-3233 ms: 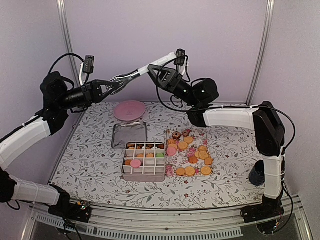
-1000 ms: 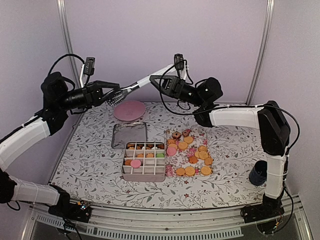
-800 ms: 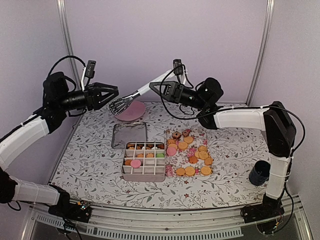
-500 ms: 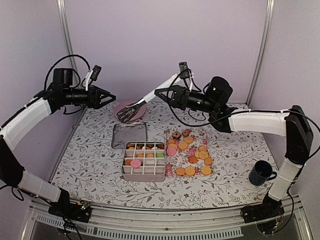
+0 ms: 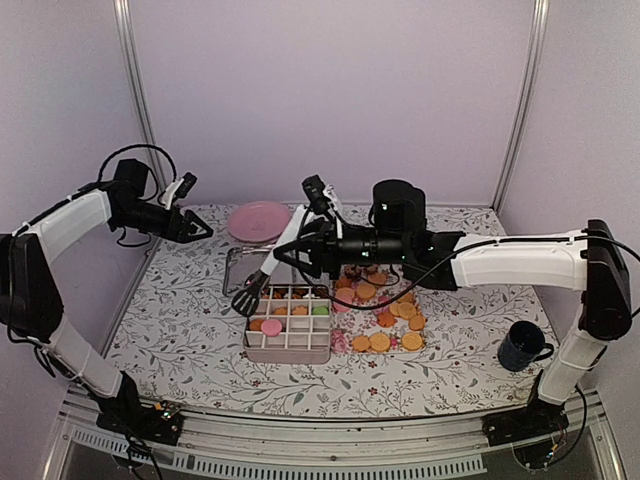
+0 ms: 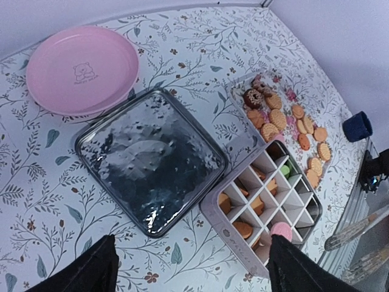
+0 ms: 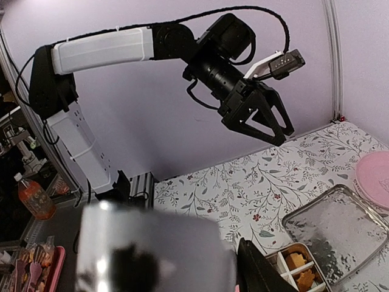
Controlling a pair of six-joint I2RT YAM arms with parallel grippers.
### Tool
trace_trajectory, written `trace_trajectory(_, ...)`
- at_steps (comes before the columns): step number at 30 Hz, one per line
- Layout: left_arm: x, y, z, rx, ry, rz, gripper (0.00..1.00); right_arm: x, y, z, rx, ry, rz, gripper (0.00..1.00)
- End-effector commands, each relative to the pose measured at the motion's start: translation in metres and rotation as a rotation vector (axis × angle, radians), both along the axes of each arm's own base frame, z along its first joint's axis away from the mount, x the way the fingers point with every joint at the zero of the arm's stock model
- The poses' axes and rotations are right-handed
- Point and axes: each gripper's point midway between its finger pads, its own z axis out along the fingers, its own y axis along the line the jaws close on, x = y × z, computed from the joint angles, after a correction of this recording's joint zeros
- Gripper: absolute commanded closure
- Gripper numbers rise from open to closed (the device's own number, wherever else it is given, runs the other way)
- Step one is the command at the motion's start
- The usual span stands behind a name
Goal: Pack the cookies
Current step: Pass from the left arm to the right, then adjust the fake cookies in the empty pocket of the box.
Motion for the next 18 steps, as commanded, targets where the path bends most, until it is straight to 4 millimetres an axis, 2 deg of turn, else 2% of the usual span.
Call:
trace_trajectory(1,0.0,0.014,-0.008,0.08,0.014,0.014,0.13,0.002,0.01,-0.003,-0.074,-0.114,-0.063,0.56)
trace_trajectory(9,-0.003,0.026,-0.019,0.121,0.039,0.038,0.12,-0.011,0.02,-0.023,-0.166,-0.199,-0.074,0.56)
trace_trajectory(18,-0.003,0.022,-0.022,0.085,0.06,0.036,0.12,-0.014,0.042,-0.019,-0.155,-0.225,-0.058,0.57)
